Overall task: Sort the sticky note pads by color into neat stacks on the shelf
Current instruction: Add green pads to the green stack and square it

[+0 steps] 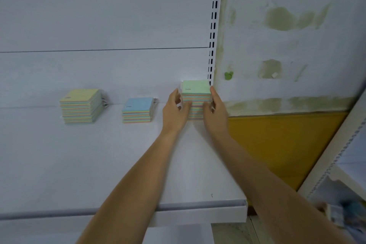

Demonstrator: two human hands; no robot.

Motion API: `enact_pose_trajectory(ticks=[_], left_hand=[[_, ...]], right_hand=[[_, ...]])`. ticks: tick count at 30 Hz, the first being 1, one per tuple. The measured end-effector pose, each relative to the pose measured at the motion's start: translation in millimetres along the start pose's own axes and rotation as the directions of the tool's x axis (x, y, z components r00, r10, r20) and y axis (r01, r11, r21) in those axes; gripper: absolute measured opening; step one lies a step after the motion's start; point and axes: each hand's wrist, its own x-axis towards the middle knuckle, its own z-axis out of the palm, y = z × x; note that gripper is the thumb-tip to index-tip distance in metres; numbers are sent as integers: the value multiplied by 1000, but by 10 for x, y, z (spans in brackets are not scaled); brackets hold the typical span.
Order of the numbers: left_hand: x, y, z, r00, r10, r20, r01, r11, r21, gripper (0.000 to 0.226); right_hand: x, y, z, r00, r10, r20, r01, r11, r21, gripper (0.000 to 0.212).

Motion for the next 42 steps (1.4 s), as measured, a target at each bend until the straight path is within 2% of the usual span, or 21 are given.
enact_pose_trajectory(ticks=[6,13,17,20,21,23,26,30,34,37,42], left_hand=[[52,-57,8,996,92,6,-92,994,61,36],[85,-105,-12,997,83,-2,-83,996,27,36],[93,-95,-1,1000,11,-16,-11,1000,-14,38],[73,-119,-19,994,-99,52,98,995,32,51],[71,-149,-30,986,-135,95,127,988,91,55],[72,-201,-52,973,-145,181,116,980,163,51],[84,-207,-61,976,-109,188,73,979,190,41],[74,-170,-72,976,-84,199,39,974,223,37],[33,-159,-73,968,-74,238,6,962,273,36],[43,-175,-67,979,-50,197,-10,956,294,25],[27,-149,-68,981,-34,191,-26,952,304,27]], right_hand=[[-5,-3,-24,1000,-14,-7,14,1000,-1,48],[-25,6,-18,1000,1,4,-1,998,-55,57],[-24,-14,-22,999,43,5,-43,998,-44,60],[-40,-39,-55,988,143,58,-139,988,-67,69],[-37,-32,-65,983,173,68,-167,982,-87,68],[-11,-1,-60,980,186,76,-174,973,-149,52],[17,47,-25,985,159,71,-139,964,-226,35],[28,69,-28,991,116,70,-97,967,-234,36],[26,62,-19,986,141,92,-115,962,-246,40],[28,53,-10,982,160,96,-126,949,-290,44],[9,39,-22,986,147,85,-117,952,-284,43]])
